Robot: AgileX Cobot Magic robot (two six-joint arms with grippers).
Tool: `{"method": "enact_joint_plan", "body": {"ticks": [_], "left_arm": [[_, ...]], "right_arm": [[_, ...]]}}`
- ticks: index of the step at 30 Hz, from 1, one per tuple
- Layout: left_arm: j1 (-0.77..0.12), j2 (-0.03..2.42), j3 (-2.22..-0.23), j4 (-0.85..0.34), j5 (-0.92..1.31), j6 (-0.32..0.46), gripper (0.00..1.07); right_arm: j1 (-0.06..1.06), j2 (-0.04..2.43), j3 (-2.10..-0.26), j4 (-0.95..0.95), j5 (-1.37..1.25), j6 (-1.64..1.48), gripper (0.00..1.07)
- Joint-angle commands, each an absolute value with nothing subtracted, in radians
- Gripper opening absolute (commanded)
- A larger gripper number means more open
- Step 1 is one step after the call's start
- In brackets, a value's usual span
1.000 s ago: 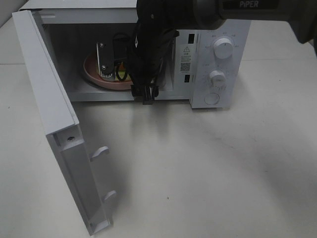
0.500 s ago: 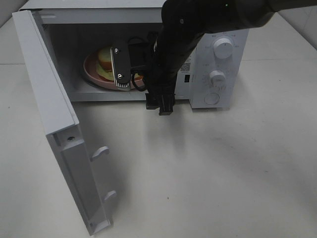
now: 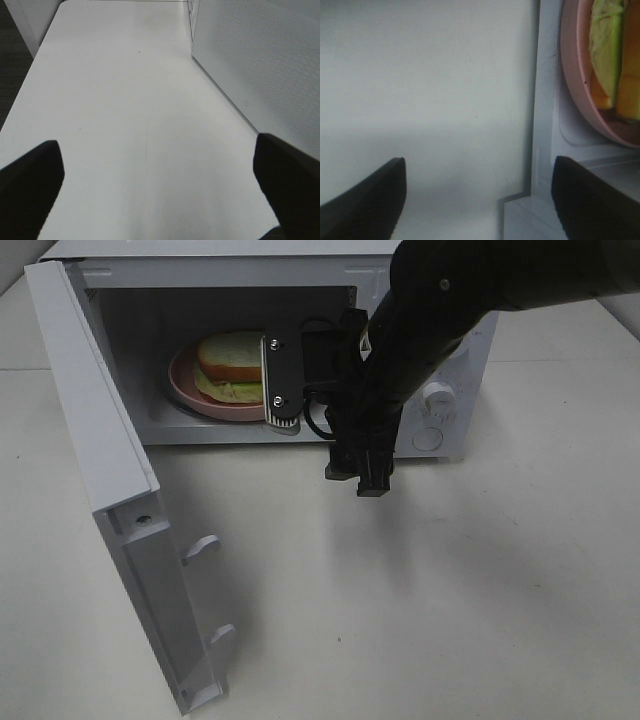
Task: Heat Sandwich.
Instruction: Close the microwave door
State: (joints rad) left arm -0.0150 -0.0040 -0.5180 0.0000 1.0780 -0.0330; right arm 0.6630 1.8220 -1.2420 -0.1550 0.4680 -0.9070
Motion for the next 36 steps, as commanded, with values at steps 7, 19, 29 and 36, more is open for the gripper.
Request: {"method": "enact_joint_plan", "body": {"ticks": [7, 19, 29, 36], "left_arm": [[-0.011, -0.021, -0.518, 0.000, 1.072, -0.032, 0.98], [-0.011, -0.021, -0.518, 0.000, 1.072, -0.032, 0.98], [-0.011, -0.021, -0.518, 0.000, 1.072, -0.032, 0.98], [-0.011, -0.021, -0.518, 0.000, 1.072, -0.032, 0.98]], "right_arm": [[0.666, 1.683, -1.090, -0.147, 0.460, -0.822, 0.76], [0.666, 1.531, -0.937, -0.147, 0.460, -0.715, 0.76], [0.666, 1.383, -0.826, -0.147, 0.474, -0.456, 0.76], [0.666, 1.284, -0.778, -0.147, 0.524, -0.271, 0.76]]}}
